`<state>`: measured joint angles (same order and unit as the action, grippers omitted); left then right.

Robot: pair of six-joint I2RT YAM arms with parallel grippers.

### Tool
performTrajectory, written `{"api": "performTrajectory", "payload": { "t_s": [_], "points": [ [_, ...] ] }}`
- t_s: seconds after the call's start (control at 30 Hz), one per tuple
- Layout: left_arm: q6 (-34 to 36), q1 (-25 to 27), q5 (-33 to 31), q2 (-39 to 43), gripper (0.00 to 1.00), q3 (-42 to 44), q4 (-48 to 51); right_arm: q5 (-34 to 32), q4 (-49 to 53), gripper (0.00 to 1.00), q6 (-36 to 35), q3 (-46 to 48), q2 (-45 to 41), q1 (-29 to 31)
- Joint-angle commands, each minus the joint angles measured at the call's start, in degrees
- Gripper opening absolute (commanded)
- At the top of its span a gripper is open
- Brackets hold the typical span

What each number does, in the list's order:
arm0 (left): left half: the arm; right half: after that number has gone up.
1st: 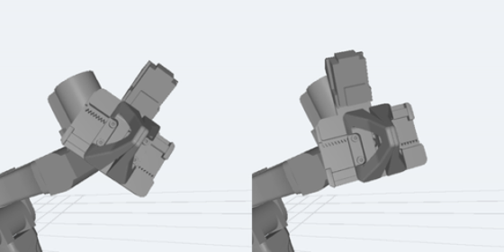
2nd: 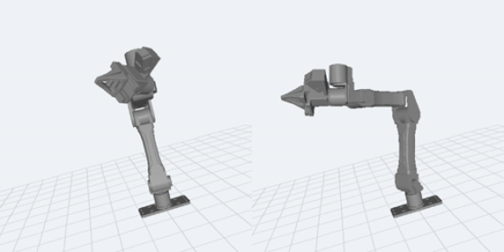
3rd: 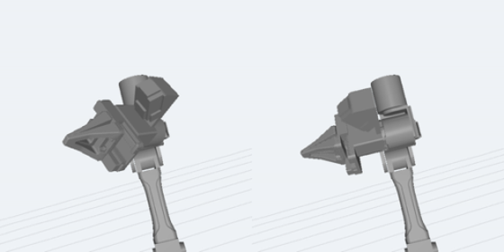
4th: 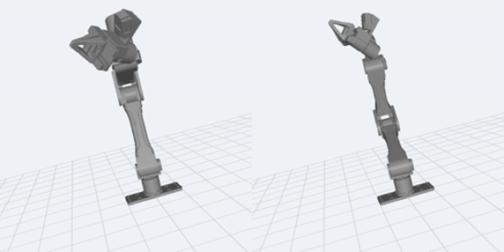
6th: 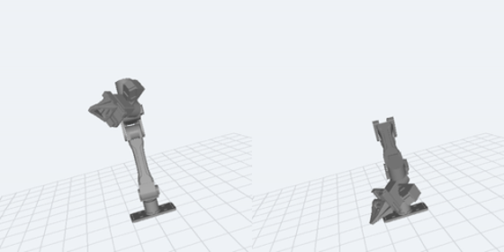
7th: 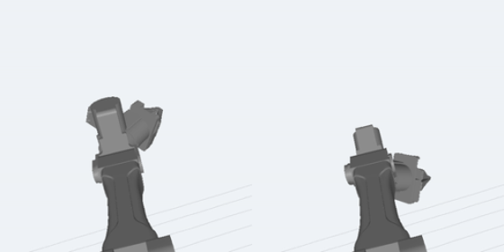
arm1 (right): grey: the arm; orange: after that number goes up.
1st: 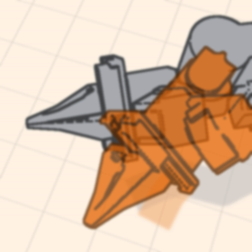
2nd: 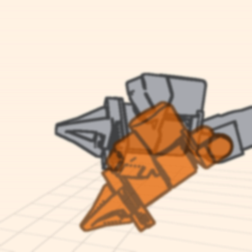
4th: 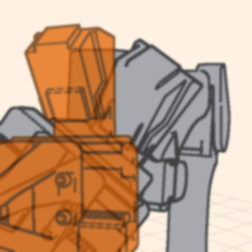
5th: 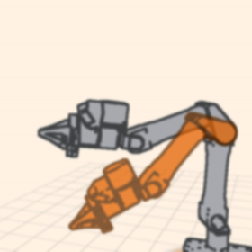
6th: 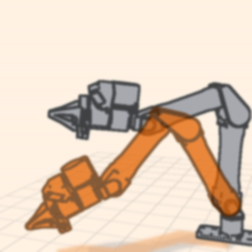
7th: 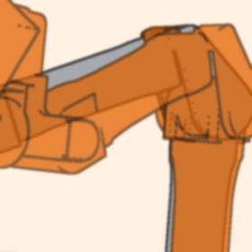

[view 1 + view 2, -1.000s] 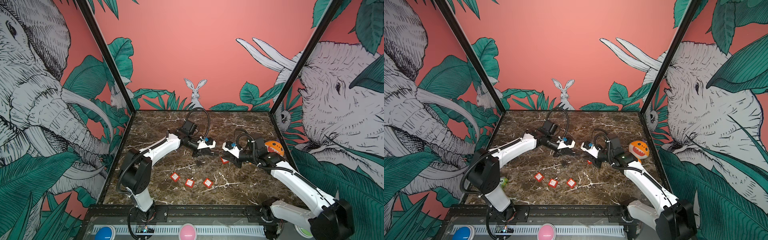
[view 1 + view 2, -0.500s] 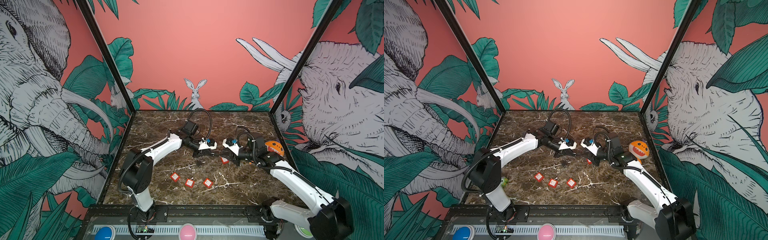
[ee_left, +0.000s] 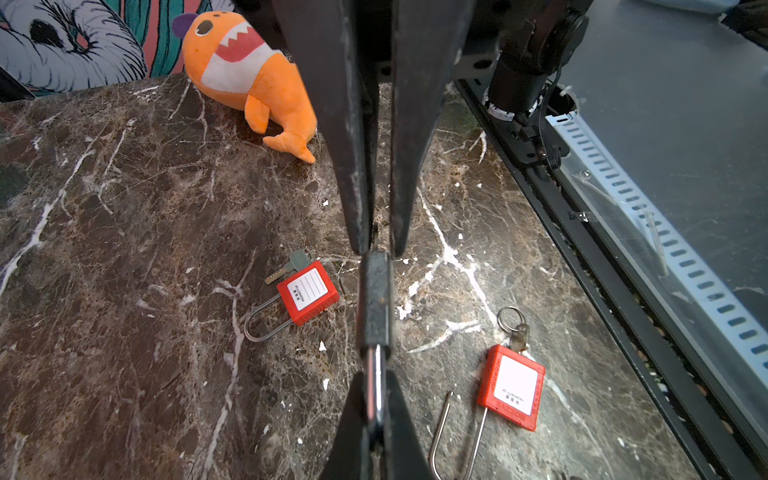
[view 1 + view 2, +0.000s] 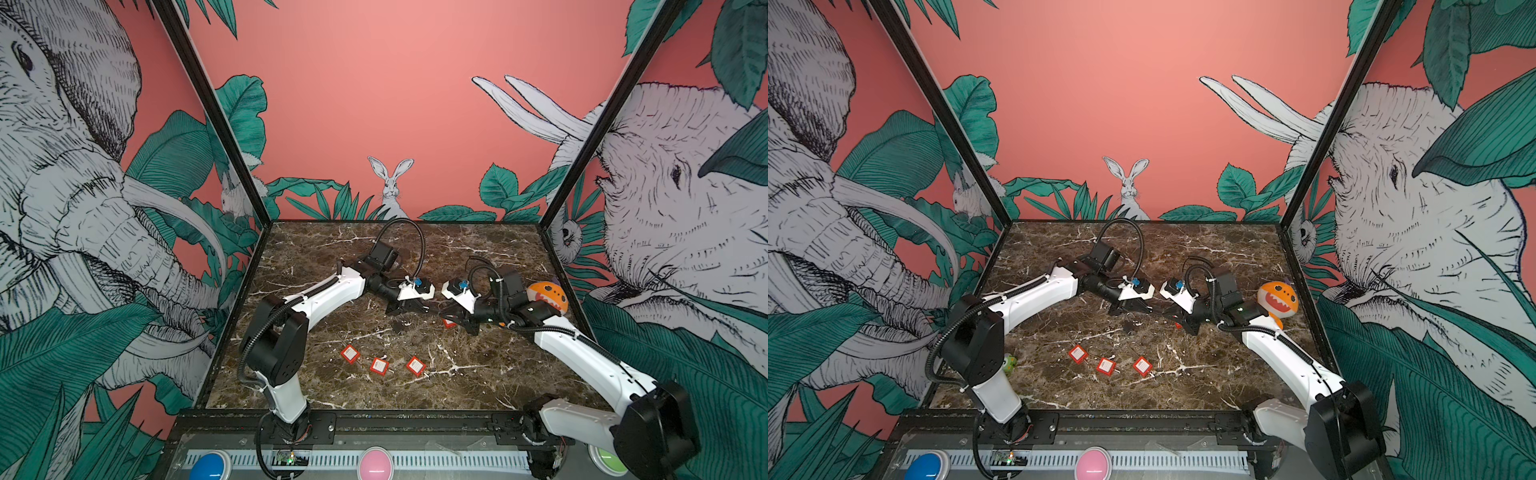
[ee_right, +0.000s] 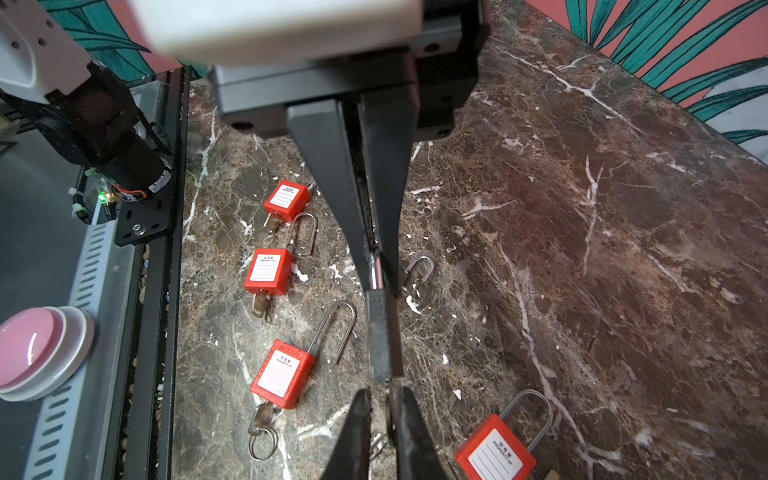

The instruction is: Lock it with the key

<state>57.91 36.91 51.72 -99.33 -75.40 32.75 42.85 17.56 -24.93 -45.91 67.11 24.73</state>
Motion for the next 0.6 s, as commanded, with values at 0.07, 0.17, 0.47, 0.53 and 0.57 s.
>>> {"api": "performTrajectory", "payload": {
  "t_s": [0.07, 0.17, 0.47, 0.53, 0.57],
  "points": [
    [1.3, 0.3, 1.7, 0.3, 0.00, -1.9, 1.1, 0.6, 0.8, 0.07, -1.8, -1.2, 0.4, -0.2],
    [1.8, 0.4, 1.9, 0.2, 0.00, -2.0, 1.4, 0.1, 1.6, 0.03, -2.8, -1.5, 0.4, -0.2],
    [5.3, 0.4, 0.9, -1.8, 0.00, -6.0, 8.5, -2.0, 4.6, 0.00, -6.2, -1.2, -0.4, -0.1],
    [8.1, 0.4, 0.2, -3.3, 0.00, -8.8, 13.8, -3.3, 5.1, 0.00, -7.1, -0.5, -1.3, -0.5],
    [9.3, 0.3, -0.2, -4.1, 0.00, -10.4, 16.5, -3.5, 5.3, 0.00, -7.3, 0.2, -1.8, -0.8]
  ]
}}
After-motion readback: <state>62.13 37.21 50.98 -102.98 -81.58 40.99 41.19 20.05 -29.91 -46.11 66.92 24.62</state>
